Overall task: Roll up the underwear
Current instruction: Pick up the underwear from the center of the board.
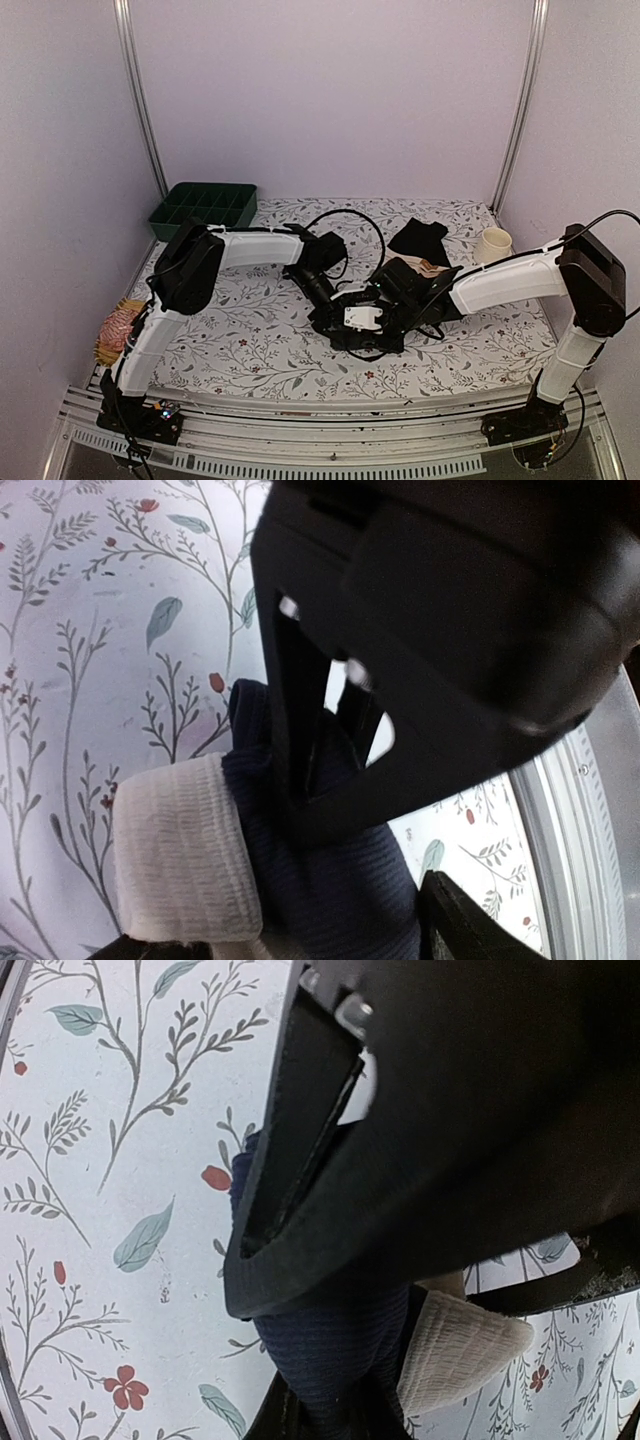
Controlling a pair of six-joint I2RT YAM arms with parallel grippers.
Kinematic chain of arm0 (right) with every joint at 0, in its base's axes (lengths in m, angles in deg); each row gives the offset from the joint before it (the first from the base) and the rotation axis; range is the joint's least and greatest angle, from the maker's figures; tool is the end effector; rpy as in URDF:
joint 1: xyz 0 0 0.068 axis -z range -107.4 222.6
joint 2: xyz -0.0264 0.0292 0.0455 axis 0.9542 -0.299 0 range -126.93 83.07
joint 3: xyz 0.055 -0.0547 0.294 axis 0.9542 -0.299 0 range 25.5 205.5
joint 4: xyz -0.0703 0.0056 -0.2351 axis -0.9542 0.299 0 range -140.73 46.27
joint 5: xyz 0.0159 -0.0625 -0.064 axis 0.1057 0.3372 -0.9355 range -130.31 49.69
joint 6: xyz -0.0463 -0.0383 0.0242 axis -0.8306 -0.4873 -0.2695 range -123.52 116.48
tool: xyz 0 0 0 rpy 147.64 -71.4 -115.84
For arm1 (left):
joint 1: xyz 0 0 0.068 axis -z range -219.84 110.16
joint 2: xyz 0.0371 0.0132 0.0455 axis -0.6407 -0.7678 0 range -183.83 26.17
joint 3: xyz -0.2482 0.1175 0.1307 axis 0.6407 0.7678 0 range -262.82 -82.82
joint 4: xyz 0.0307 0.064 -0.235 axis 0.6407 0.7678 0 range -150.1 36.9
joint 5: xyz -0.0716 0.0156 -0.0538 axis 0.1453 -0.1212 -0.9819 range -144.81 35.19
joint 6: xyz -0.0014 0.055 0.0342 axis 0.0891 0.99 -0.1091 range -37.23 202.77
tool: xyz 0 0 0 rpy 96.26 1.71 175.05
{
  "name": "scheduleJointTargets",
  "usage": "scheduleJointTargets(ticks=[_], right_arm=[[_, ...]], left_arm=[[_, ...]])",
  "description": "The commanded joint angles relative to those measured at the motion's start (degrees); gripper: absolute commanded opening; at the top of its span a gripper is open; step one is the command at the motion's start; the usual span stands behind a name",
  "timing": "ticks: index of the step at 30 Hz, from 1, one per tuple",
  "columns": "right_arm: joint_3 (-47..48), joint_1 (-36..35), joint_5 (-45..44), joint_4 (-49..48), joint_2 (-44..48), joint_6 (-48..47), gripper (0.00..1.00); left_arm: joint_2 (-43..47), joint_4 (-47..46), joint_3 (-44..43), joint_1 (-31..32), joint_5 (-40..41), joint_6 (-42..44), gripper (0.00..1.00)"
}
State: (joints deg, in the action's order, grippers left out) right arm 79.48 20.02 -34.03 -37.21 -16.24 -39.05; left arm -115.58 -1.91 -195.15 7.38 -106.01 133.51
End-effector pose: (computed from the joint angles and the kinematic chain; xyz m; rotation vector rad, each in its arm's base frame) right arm 0.1992 0.2694 0.1796 -1.8429 1.8474 0.2493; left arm 0.3005 -0.3829 0.1316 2.1127 1.8012 -1.3275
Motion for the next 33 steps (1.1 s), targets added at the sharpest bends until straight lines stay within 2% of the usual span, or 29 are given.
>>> scheduleJointTargets(ticks=[1, 4, 7, 9, 14, 16, 21, 22, 23, 24, 29, 33], right_arm=[[1.64, 3.06, -6.71, -0.49, -2.27, 4.03, 0.1], [1.54, 3.11, -8.19, -1.33, -2.29, 4.7, 0.1], [1.39, 3.11, -9.67, -1.89, -1.93, 5.35, 0.1], [1.04, 3.1, -10.54, -2.43, -1.35, 5.7, 0.1], [0.06, 3.08, -11.13, -2.97, 0.17, 5.94, 0.15], [-0.23, 3.06, -11.16, -2.74, 0.97, 6.23, 0.22], [-1.83, 3.08, -12.42, -0.73, 7.48, 9.45, 0.48], [-2.26, 3.09, -13.03, -0.38, 9.36, 10.48, 0.59], [-2.82, 3.01, -13.53, 0.01, 11.17, 11.34, 0.93], [-3.46, 2.98, -13.84, 0.42, 13.24, 12.66, 1.0], [-7.15, 1.59, -17.5, 0.61, 22.53, 17.25, 0.99], [-8.41, 0.77, -20.73, -0.06, 26.39, 22.98, 0.99]], left_arm=[[2.51, 3.63, 2.11, 4.46, -2.07, 2.22, 0.66], [2.62, 2.8, 2.37, 4.84, -1.24, 1.33, 0.52], [2.41, 2.34, 2.31, 4.95, -0.64, -0.02, 0.26], [2.16, 2.26, 2.36, 4.99, -0.21, -0.56, 0.2], [2.21, 2.07, 2.73, 5.0, 0.48, -1.75, 0.12], [2.55, 2.03, 3.11, 4.95, 0.84, -2.24, 0.0], [6.61, -1.31, 7.79, 3.62, 2.01, -4.81, 0.0], [7.87, -2.91, 9.23, 3.09, 2.25, -5.9, 0.0], [9.33, -4.23, 10.54, 2.45, 2.4, -6.75, 0.0], [10.69, -5.61, 11.91, 1.77, 2.58, -7.51, 0.0], [17.76, -12.46, 16.81, -2.26, 5.01, -12.29, 0.0], [22.26, -15.57, 17.93, -7.5, 8.38, -16.92, 0.0]])
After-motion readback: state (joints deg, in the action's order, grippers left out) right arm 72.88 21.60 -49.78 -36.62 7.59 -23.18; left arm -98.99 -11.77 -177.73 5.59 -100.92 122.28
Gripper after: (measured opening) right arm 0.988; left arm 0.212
